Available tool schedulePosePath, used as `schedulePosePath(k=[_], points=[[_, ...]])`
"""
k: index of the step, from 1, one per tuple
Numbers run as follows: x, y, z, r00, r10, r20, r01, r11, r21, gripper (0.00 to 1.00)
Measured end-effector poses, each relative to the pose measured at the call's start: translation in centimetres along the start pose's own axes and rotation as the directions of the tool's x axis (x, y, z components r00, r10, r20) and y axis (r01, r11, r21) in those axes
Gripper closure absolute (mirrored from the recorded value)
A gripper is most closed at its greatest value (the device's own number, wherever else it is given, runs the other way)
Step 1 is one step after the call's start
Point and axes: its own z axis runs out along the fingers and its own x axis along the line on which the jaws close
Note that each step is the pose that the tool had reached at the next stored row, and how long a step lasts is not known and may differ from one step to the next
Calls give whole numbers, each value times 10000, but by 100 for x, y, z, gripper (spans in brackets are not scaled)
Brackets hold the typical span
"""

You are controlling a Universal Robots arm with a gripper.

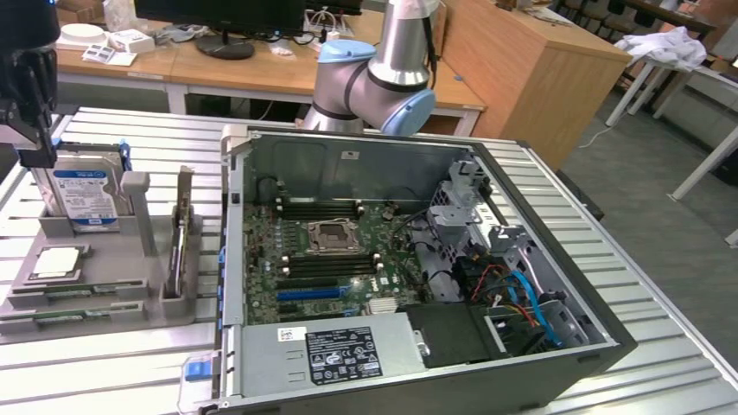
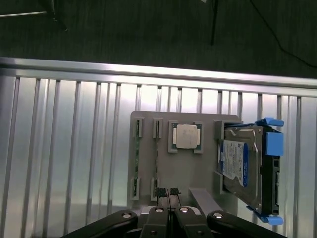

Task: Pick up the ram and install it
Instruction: 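Pick up the ram and move it above insertion slot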

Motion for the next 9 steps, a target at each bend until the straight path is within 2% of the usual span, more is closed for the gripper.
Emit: schedulePosePath(k=[9], points=[[0, -7, 1, 10000, -21, -6, 21, 10000, 0, 89]])
